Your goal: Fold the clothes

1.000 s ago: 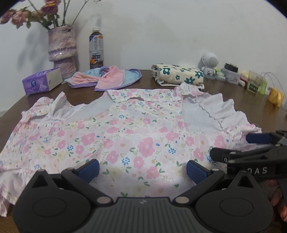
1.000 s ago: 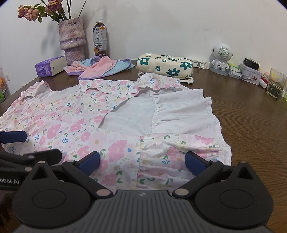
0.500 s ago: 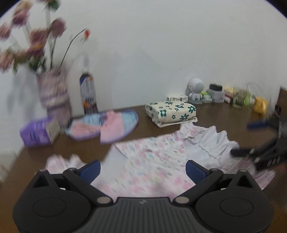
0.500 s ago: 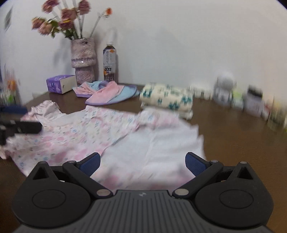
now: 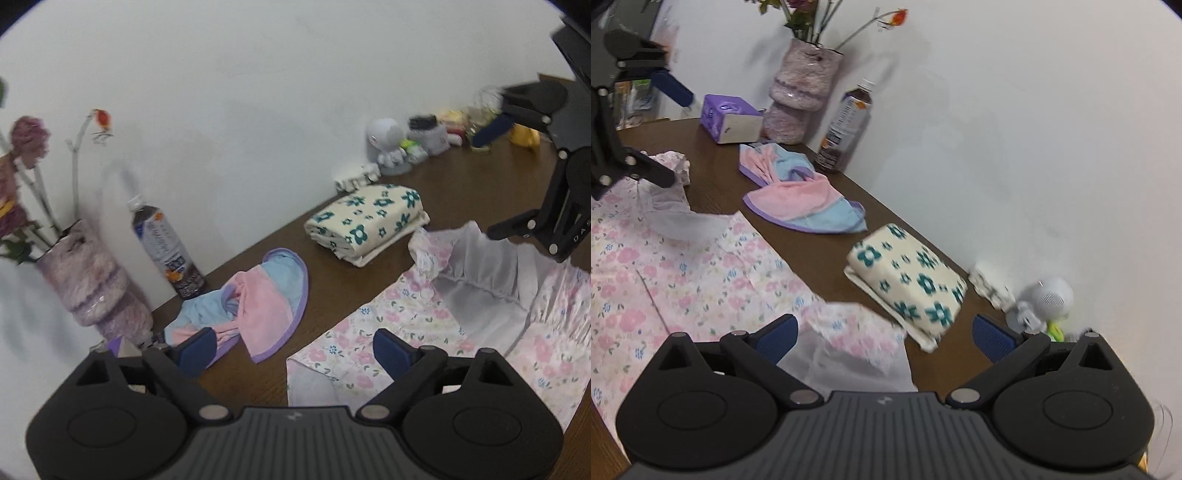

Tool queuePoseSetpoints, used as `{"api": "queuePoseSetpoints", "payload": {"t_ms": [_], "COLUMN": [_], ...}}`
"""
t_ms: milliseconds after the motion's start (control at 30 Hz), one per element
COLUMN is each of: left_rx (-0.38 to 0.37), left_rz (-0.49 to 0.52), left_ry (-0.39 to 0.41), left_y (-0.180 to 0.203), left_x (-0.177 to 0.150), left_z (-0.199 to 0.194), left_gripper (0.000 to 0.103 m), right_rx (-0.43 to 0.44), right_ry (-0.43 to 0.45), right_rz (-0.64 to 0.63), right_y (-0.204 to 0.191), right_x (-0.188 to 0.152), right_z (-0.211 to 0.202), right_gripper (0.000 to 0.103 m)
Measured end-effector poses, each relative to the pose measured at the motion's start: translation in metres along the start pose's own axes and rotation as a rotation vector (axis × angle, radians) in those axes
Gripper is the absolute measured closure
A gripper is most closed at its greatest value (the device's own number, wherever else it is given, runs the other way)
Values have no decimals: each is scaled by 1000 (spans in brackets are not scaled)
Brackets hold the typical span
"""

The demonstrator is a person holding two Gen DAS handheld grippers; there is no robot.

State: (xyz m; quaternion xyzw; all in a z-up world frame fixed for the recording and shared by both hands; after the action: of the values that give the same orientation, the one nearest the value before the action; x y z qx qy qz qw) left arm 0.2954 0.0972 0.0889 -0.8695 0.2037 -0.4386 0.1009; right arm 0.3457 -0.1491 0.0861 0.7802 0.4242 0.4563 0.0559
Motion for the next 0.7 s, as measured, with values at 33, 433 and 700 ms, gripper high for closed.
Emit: {"api": "queuePoseSetpoints", "payload": {"t_ms": [33,433,700], "left_rx": [-11,-260,-411], "left_rz": [27,274,229], "left_ry": [-9,-183,-270], "left_y": [0,13,-4], "left_x": [2,-3,-3], "left_z": [6,108,155], "left_gripper": [20,52,69], "right_rx": [19,289,517], "right_ry": [2,-163,-226], "right_rz": [-23,-213,-222], "right_y": [-3,-1,13], "right_x": [4,23,14], "right_z": [4,98,145], "right_gripper": [1,31,36]}}
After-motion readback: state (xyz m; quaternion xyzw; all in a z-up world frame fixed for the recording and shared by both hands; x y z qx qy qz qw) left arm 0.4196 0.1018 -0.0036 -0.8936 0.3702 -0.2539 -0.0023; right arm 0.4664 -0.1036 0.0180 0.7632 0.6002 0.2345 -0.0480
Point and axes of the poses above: each gripper's, at about its wrist camera, not at the fingertips, and z roughly the way its jaws point, y to its right, x to its top, the point moved 5 cm from there along z, roughly the way its jaws point, and after that the axes turned 2 degrees about -z, right-handed, at the moved point
